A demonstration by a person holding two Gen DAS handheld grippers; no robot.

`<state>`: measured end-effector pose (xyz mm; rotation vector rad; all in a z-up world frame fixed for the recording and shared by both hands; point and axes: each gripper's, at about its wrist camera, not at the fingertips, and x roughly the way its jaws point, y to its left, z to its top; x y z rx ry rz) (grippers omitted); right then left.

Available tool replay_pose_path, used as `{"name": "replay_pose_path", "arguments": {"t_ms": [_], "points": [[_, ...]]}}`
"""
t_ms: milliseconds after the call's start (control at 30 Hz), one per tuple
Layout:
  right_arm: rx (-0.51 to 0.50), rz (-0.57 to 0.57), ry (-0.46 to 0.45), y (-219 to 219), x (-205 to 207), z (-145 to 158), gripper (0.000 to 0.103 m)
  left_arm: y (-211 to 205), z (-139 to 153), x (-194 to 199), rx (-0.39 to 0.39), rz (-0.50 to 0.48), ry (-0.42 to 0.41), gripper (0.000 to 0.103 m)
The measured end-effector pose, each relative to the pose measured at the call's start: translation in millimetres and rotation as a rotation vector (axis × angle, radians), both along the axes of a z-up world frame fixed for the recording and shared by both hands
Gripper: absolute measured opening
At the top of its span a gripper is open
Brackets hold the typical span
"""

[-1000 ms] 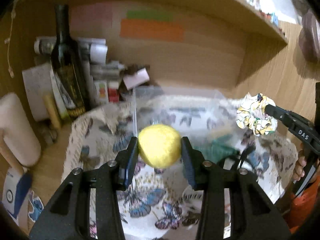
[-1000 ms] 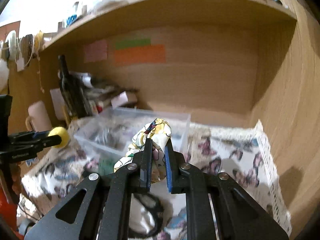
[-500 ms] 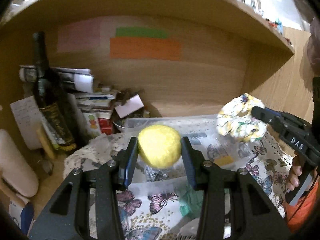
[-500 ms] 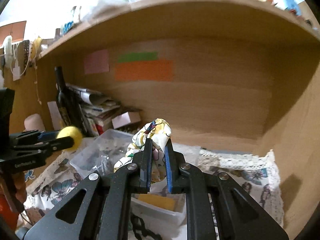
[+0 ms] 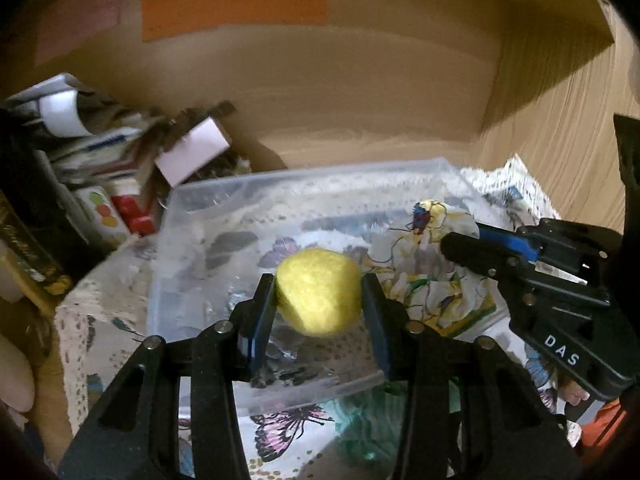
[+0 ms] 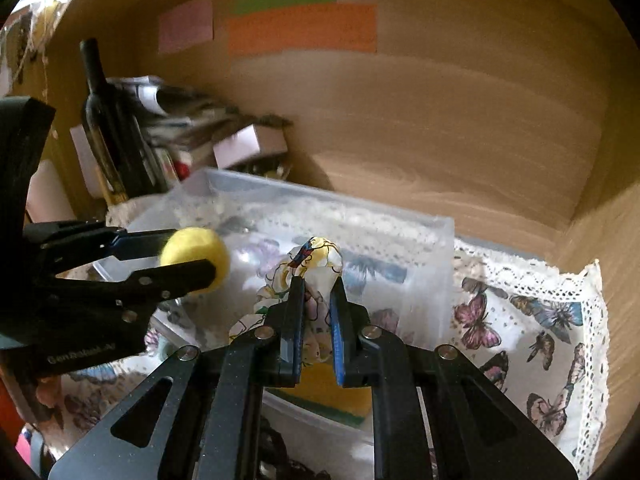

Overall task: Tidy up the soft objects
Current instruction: 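Release the scrunchie into the box with the right tool while the left releases the ball, then grasp the black strap with the right tool while the left grasps the beaded bracelet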

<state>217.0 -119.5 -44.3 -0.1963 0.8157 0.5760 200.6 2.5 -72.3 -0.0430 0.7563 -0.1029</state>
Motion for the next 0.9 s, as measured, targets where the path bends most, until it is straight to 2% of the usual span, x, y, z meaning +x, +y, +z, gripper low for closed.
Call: {"name": "replay_pose_path", "arguments": {"t_ms": [100,167,200,267,333,367,433,533,667,900], "points": [[-0.009,0.004,0.013,-1,0,-2,0.011,-4,-8,5,0.002,-0.009,0.030,0.044],[-0.008,0.008,0.018,0,0,-1,0.015,-5,-8,7,-0.003,-0.014,0.046,0.048],[-0.005,0.010,0.020,-1,0,0,0.021,-4,-8,7,-0.007,-0.013,0.049,0.050],[0.001,0.005,0.015,-3,0,2,0.030,-2,-4,4,-0.011,-0.010,0.043,0.062],[-0.001,-0.010,-0.011,-5,-3,8,0.039,0,3,-1,-0.018,-0.005,0.024,0.070],[-0.002,-0.020,-0.024,-6,-4,10,0.042,2,7,-4,-0.020,-0.001,0.010,0.077],[0.011,-0.034,-0.049,-9,-7,18,0.053,6,18,-13,-0.026,0.009,-0.023,0.088],[0.043,-0.044,-0.087,-15,-16,34,0.059,15,32,-27,-0.022,0.043,-0.074,0.099],[0.069,-0.038,-0.109,-22,-30,48,0.062,24,44,-44,0.001,0.086,-0.118,0.102],[0.050,-0.044,-0.111,-36,-64,47,0.065,29,29,-75,0.007,0.083,-0.080,0.103]]}}
